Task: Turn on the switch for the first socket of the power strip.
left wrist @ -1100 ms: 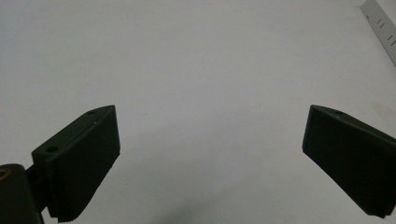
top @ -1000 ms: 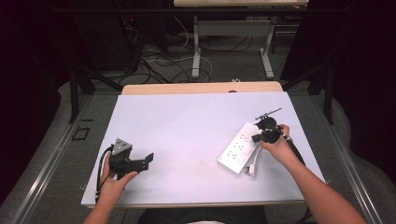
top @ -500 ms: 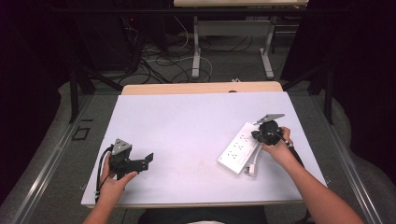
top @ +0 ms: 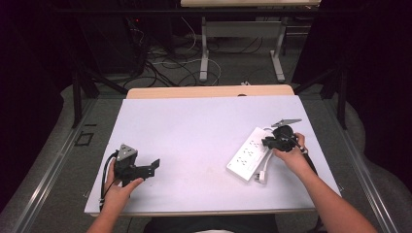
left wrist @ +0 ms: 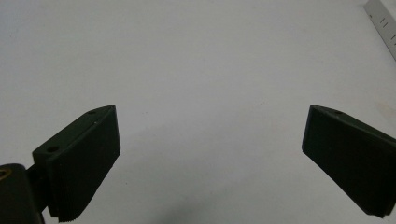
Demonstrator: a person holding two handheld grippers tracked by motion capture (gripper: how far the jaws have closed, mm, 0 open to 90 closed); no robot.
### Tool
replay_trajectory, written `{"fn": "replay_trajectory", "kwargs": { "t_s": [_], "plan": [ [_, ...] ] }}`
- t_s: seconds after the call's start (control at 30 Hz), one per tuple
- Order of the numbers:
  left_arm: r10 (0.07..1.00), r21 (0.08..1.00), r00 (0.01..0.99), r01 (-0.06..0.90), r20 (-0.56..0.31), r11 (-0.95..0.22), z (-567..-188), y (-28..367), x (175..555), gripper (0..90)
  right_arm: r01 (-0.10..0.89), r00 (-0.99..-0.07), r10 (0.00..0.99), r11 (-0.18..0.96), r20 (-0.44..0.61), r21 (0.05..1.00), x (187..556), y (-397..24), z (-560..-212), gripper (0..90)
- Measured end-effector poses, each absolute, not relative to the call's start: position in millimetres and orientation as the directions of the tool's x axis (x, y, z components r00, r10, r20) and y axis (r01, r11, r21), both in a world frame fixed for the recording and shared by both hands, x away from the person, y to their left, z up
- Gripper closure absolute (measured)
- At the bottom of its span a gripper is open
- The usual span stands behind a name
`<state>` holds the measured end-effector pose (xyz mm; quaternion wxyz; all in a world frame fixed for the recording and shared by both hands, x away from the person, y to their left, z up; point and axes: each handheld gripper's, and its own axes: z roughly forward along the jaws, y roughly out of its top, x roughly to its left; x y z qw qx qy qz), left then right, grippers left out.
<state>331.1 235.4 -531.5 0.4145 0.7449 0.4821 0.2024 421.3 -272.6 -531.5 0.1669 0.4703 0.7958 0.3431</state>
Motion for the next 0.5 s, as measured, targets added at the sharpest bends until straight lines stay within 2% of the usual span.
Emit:
{"fn": "replay_trajectory", "kwargs": {
  "t_s": [0.5],
  "plan": [
    [0.887,0.814,0.453,0.548,-0.093,-0.194,-531.6,235.7,331.7,4.3,0.648,-0.48,0.877,0.325,0.038,0.689,409.1,-274.4,-516.7,69.9]
  ]
}}
